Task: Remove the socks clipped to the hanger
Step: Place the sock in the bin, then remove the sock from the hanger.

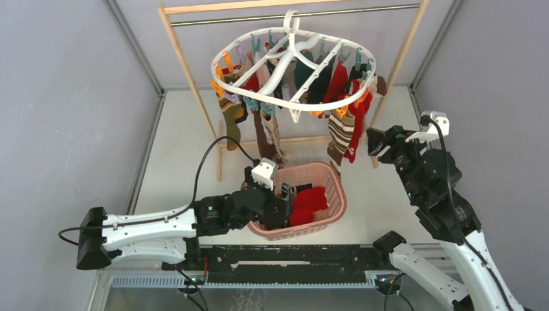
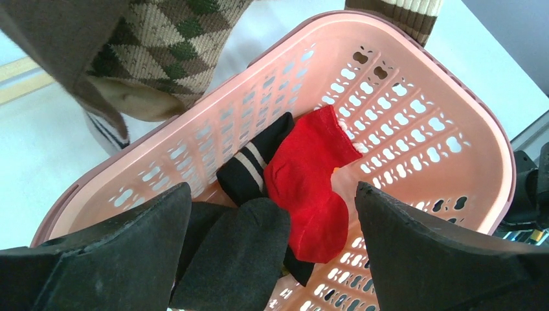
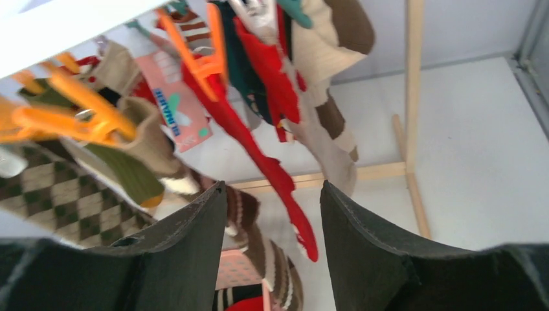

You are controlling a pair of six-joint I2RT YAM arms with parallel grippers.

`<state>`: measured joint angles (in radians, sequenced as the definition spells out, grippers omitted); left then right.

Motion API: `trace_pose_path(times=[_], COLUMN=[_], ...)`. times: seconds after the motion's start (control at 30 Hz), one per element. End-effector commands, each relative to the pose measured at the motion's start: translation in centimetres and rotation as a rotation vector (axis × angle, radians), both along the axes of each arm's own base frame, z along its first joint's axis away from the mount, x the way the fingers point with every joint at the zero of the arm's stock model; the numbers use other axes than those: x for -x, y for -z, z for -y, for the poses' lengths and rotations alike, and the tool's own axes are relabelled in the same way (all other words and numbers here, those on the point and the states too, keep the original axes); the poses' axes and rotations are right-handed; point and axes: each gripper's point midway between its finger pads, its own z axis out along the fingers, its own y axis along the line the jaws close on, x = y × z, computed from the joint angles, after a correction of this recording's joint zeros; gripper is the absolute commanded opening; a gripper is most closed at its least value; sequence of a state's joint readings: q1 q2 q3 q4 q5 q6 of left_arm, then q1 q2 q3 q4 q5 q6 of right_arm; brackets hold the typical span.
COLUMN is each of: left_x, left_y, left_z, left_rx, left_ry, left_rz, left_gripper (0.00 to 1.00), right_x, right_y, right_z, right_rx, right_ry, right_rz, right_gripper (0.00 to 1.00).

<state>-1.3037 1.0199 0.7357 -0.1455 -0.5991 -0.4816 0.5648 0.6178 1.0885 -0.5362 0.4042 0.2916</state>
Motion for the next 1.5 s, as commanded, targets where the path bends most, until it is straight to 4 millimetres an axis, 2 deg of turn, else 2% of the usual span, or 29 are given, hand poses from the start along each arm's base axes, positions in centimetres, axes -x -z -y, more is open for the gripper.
trace_pose_path(times=[0.0, 0.4, 0.77, 1.1, 1.17, 1.37, 1.47], left_x=[0.1, 0.7, 0.9, 1.0, 1.1, 1.3, 1.4], left_y=[-0.6, -1.9, -2.0, -2.1, -2.1, -2.3, -2.3], left_z=[-0.4, -1.3, -1.5, -1.3, -1.3, -1.3, -1.3], left_rx=[0.036, 0.084, 0.085, 0.087, 0.088, 0.094, 0.100], left_ry=[-0.005, 0.026, 0.032, 0.045, 0.048, 0.055, 0.057], left_rz=[0.002, 0.019, 0.019, 0.016, 0.016, 0.016, 0.015], left_gripper=[1.00, 1.00, 1.00, 1.00, 1.00, 1.00, 1.00], right_x=[-1.6, -5.8, -10.1, -13.5, -13.8, -14.1, -13.5], right_y=[0.5, 3.8, 6.4, 10.3, 11.0, 11.3, 10.9], right_z=[-0.2, -0.3, -0.5, -0.4, -0.3, -0.5, -0.3], right_rx=[-0.048, -0.141, -0.170, -0.169, -0.169, -0.168, -0.159], right_ry=[-0.025, -0.127, -0.157, -0.139, -0.136, -0.147, -0.136], right_rz=[-0.026, -0.104, -0.157, -0.239, -0.249, -0.255, -0.248], right_gripper=[0.62, 0.58, 0.57, 0.55, 0.51, 0.17, 0.09])
